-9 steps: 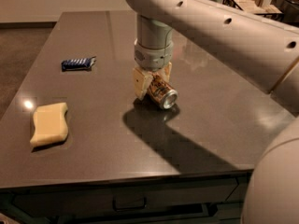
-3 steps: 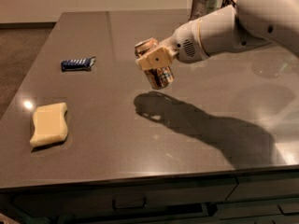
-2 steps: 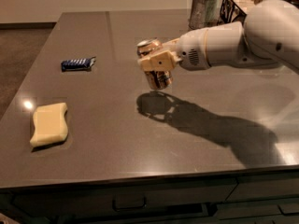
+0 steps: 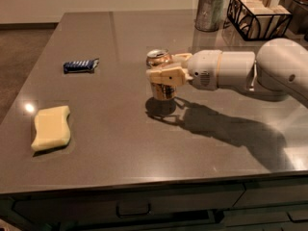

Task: Place orange can upright

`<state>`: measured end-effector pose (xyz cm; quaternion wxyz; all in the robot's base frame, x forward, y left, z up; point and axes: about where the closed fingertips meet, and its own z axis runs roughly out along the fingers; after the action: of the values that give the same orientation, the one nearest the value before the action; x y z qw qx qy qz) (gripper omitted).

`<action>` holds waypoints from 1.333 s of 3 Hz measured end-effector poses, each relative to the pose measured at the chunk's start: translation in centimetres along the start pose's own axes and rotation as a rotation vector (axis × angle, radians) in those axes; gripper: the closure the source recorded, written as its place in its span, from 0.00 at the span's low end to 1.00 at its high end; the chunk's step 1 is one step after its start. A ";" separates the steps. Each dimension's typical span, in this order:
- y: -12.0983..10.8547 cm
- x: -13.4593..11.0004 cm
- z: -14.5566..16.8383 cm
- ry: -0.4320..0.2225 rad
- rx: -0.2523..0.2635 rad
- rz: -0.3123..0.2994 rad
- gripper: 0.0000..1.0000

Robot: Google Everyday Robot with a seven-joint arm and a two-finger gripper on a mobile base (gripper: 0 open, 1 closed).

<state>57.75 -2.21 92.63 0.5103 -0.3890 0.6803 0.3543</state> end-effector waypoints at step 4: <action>0.4 1.8 0.9 -0.145 -0.099 -0.080 0.36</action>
Offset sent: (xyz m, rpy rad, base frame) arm -0.0022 0.0000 -0.0215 0.1653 -0.1535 0.1078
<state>57.44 -1.51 90.74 0.5522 -0.4137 0.6072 0.3940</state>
